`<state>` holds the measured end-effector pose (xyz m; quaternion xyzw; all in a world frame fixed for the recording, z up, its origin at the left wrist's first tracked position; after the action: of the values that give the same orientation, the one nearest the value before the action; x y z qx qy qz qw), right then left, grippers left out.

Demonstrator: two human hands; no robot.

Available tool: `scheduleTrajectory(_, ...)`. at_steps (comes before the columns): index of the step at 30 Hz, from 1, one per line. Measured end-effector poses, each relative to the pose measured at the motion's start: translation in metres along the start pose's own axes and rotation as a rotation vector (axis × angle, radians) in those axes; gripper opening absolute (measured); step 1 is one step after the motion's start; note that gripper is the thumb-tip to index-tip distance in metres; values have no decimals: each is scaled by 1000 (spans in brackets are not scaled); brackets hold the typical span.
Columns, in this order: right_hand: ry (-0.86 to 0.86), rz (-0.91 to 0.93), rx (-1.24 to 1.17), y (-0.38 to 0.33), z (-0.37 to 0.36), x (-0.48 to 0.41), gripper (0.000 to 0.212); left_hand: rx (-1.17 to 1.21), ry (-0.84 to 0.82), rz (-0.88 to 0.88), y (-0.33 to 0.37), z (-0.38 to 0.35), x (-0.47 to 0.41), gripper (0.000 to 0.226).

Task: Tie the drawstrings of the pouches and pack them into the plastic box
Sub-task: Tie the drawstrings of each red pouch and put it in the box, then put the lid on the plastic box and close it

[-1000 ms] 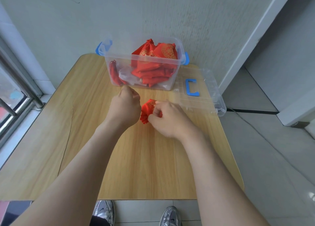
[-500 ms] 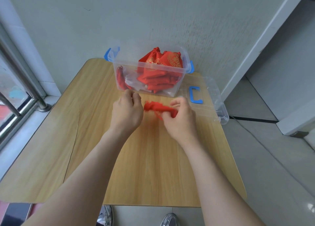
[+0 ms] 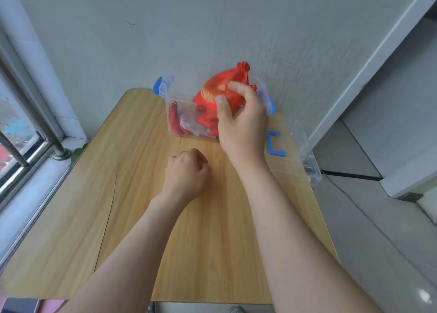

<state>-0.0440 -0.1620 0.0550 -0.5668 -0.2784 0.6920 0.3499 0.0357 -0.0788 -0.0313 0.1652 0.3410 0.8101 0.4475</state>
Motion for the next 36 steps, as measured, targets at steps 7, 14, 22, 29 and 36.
scheduleTrajectory(7, -337, -99, 357, -5, -47, -47, 40, -36, -35, -1, -14, -11, -10, 21)
scheduleTrajectory(14, -358, -25, 863, 15, -44, -13, 36, -68, -50, 2, -17, -15, -17, 22)
scheduleTrajectory(22, -140, -334, 861, 58, 19, 28, 42, -114, -59, 28, -12, -17, -10, 37)
scheduleTrajectory(29, -311, -389, 1129, 92, 55, 53, 41, -127, 5, -52, 2, -21, 0, 26)
scheduleTrajectory(36, -366, -337, 1127, 86, 58, 49, 22, -191, 117, -168, 16, -24, 5, 30)
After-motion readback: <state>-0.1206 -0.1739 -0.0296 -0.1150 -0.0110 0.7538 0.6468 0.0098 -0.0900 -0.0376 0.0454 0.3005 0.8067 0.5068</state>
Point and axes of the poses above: each hand's wrist, its own x-axis away from the middle knuckle, its own z-axis out of the back of the hand, y = z × x, the point moved 1 cm from there along -x, towards the middle knuckle, and after that the axes turned 3 degrees about -x, right-handed, at the moved point
